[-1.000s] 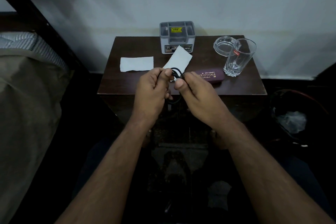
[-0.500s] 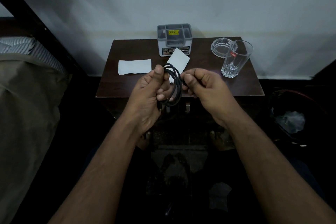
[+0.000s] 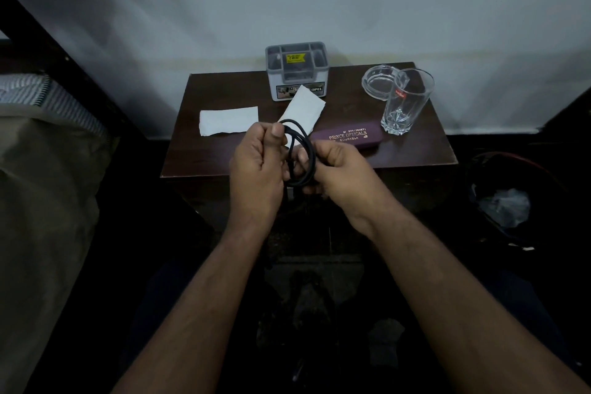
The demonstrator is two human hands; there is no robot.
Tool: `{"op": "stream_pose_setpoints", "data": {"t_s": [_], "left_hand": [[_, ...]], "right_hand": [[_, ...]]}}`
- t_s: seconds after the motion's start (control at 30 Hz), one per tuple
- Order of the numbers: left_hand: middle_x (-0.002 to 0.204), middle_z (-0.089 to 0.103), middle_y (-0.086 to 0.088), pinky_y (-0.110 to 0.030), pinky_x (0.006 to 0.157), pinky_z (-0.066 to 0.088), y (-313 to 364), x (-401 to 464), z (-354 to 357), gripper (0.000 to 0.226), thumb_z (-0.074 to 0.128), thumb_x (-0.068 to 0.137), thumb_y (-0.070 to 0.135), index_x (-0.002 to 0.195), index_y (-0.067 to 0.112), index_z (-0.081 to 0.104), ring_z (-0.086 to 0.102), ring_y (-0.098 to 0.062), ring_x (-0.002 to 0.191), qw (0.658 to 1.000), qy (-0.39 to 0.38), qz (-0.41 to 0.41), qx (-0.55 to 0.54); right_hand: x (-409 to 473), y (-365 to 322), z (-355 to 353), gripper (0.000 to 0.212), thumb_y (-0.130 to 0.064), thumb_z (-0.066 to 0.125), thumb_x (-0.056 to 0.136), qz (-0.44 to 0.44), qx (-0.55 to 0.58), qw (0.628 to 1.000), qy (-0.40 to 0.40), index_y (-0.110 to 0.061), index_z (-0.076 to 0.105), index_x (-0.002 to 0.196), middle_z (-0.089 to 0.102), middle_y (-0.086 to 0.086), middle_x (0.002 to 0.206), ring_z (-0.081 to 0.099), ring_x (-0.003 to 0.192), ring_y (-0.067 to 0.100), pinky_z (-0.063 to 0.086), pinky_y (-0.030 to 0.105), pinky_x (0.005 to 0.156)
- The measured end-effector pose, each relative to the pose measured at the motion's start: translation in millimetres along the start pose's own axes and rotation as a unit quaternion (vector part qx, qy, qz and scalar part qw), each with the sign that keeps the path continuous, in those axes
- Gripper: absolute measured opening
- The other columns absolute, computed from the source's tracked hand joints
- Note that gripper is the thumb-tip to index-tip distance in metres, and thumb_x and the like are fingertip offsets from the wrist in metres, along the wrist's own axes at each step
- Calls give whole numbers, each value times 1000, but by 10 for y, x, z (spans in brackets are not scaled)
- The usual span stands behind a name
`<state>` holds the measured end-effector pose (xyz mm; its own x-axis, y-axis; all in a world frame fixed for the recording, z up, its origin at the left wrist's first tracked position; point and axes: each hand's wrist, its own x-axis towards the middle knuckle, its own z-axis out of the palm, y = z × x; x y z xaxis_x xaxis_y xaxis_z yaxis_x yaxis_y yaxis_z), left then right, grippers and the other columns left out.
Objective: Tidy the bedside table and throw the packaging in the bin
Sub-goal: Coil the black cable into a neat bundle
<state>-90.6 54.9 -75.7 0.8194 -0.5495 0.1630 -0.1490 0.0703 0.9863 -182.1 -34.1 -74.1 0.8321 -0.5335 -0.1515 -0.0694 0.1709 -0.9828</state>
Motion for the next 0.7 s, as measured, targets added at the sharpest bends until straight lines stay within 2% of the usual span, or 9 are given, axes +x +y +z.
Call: {"op": "stream_pose_setpoints", "data": {"t_s": [0.07,0.13,0.2,0.27,0.33,0.37,0.5,0.6,0.7], "left_hand": [[67,59,-13,-34,54,43,-18,5,-12,33,49,107,38,76,26,53,51,-21,54,1000,16,3,16],[66,59,-7,-27,51,42,-14,16,-24,33,48,108,34,78,23,53,50,-12,50,999,38,1,27],[64,59,-1,-23,50,42,-10,22,-39,32,48,108,32,80,18,55,50,-7,49,997,51,4,52],[61,58,4,-20,51,41,-4,15,-60,33,49,108,32,82,14,56,49,-4,48,994,58,14,96],[59,55,7,-16,51,37,18,-9,-74,32,50,107,34,81,15,54,49,-2,51,984,66,28,164],[60,55,8,-13,50,35,34,-25,-74,30,50,107,34,82,17,54,50,-1,52,979,69,34,187],[63,55,14,-8,54,34,70,-71,-34,22,55,106,25,86,16,57,54,7,58,970,64,75,221],[69,59,18,-5,59,36,81,-71,-31,20,58,104,24,95,10,68,57,12,64,965,77,91,232],[70,64,15,-5,61,39,111,-69,-36,18,60,103,22,94,12,72,61,9,65,971,84,87,207]], "right_hand": [[4,-17,33,28,-21,44,110,52,35,998,-8,-14,69,99,69,6,84,62,77,13,46,27,69],[7,-47,28,43,-41,35,111,99,59,993,-19,-19,69,99,72,-1,83,65,79,11,47,30,74],[13,-57,-4,61,-60,29,106,115,54,991,-35,-15,71,105,73,0,92,64,84,14,47,33,78],[-4,-26,13,50,-50,47,105,54,21,997,-45,-6,71,110,72,6,99,61,89,19,45,36,80],[-38,15,56,22,-21,63,101,3,-6,998,-57,-4,69,114,73,3,99,65,90,14,50,33,84],[-41,30,78,16,-11,66,98,2,-13,998,-54,-5,68,113,73,0,95,67,88,11,53,31,84],[-5,46,108,20,-12,66,83,32,-1,999,-12,-3,68,101,68,9,87,63,83,23,52,43,81],[-8,35,103,15,-7,68,89,23,10,1000,-7,-2,71,103,72,10,88,66,82,22,55,43,82],[-29,22,124,13,-2,67,94,8,53,998,-18,-2,71,106,73,7,90,68,86,19,55,41,84]]}}
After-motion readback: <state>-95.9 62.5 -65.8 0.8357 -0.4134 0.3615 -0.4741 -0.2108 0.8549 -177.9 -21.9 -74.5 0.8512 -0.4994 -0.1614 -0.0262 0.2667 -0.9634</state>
